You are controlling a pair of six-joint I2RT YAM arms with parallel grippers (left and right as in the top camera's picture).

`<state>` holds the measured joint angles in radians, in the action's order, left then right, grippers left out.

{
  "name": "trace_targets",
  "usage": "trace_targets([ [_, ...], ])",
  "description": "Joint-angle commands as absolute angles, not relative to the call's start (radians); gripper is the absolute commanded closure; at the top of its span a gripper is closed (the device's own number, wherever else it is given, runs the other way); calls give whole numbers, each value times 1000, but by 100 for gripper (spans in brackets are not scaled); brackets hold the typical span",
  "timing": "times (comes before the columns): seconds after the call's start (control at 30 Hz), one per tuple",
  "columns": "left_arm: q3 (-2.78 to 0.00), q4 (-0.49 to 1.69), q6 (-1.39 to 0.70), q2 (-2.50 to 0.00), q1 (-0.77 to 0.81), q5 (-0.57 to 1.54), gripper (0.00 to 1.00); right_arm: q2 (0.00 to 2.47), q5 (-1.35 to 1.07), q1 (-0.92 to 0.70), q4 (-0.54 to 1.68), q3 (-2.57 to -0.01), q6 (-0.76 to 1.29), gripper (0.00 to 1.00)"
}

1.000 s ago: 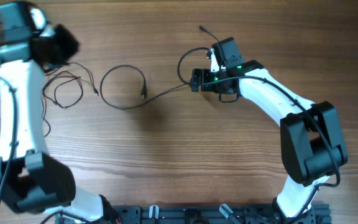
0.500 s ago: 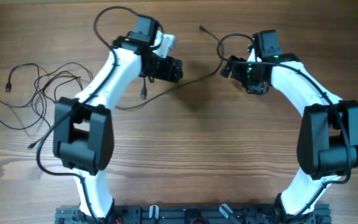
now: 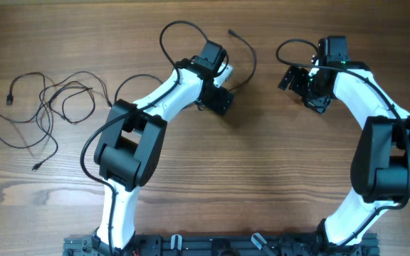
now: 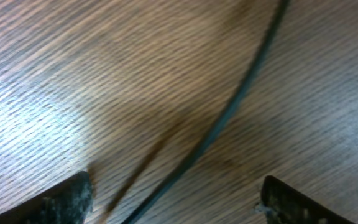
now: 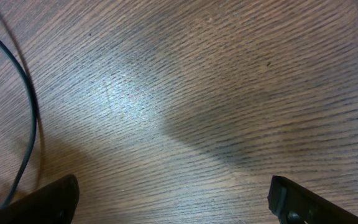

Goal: Untangle cables

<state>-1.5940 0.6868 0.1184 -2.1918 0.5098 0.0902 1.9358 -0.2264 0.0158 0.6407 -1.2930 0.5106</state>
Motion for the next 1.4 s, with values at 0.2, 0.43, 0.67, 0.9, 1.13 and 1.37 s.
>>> trace_targets([
  [0.2, -1620, 679, 60, -2185, 499, 51, 96, 1958, -202, 11, 506, -1300, 500, 0],
  [0.43, -1702, 381, -174, -1903, 358, -72, 96, 1958, -202, 11, 397, -1300, 500, 0],
  [0.67, -1702, 503, -446, -1795, 159, 31, 96, 1958, -202, 11, 397, -1300, 500, 0],
  [0.9, -1697, 1115, -370, -1846, 116, -92, 93, 1958, -202, 11, 396, -1300, 500, 0],
  [1.13, -1654, 1266, -371, -1847, 116, -152, 83, 1958, -202, 11, 396, -1300, 500, 0],
  [1.37, -1588, 1344, -371, -1847, 116, -215, 63, 1958, -202, 11, 396, -1300, 500, 0],
])
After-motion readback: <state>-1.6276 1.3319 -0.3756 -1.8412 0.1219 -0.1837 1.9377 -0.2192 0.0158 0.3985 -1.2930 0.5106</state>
